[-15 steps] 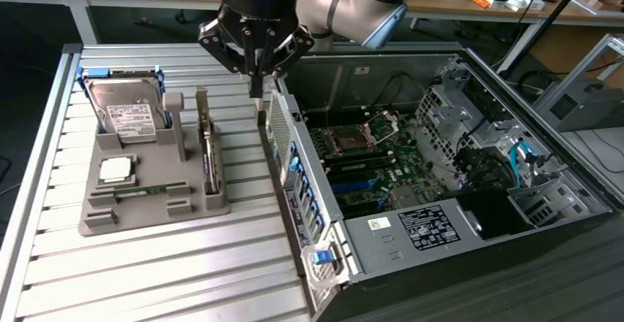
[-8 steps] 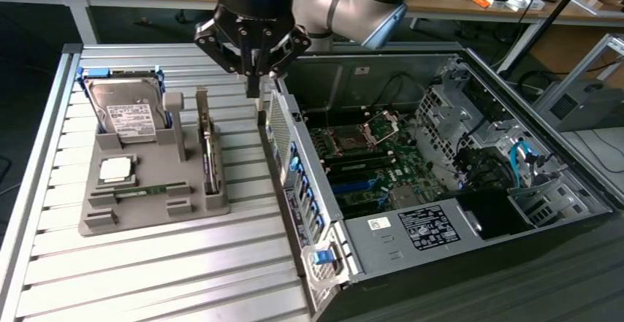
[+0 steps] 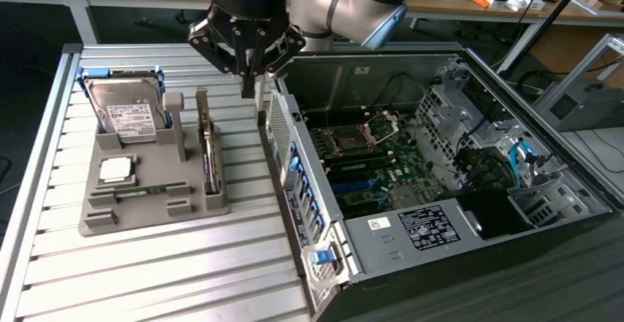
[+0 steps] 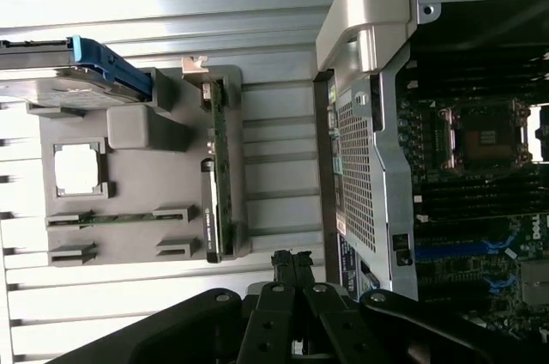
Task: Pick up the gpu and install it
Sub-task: 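Reach for the gpu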
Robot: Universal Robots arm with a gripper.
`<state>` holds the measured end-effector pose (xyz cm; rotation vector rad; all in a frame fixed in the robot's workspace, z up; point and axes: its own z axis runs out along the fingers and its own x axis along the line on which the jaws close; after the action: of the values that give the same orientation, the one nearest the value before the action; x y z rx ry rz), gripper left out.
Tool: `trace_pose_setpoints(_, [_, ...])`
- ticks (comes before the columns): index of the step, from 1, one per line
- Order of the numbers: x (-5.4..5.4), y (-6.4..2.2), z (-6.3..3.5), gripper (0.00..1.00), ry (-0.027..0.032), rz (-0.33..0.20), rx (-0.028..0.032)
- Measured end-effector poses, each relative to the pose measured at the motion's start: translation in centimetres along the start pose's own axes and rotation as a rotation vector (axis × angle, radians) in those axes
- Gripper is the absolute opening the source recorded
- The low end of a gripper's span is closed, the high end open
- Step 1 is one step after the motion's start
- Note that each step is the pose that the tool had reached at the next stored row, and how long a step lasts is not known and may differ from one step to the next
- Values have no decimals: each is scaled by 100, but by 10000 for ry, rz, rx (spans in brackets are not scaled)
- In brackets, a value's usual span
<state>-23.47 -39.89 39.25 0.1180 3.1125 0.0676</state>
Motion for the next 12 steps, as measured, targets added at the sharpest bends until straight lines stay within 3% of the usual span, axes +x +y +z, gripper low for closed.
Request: trace_pose_setpoints(12, [83, -6, -2, 11, 0, 0, 0])
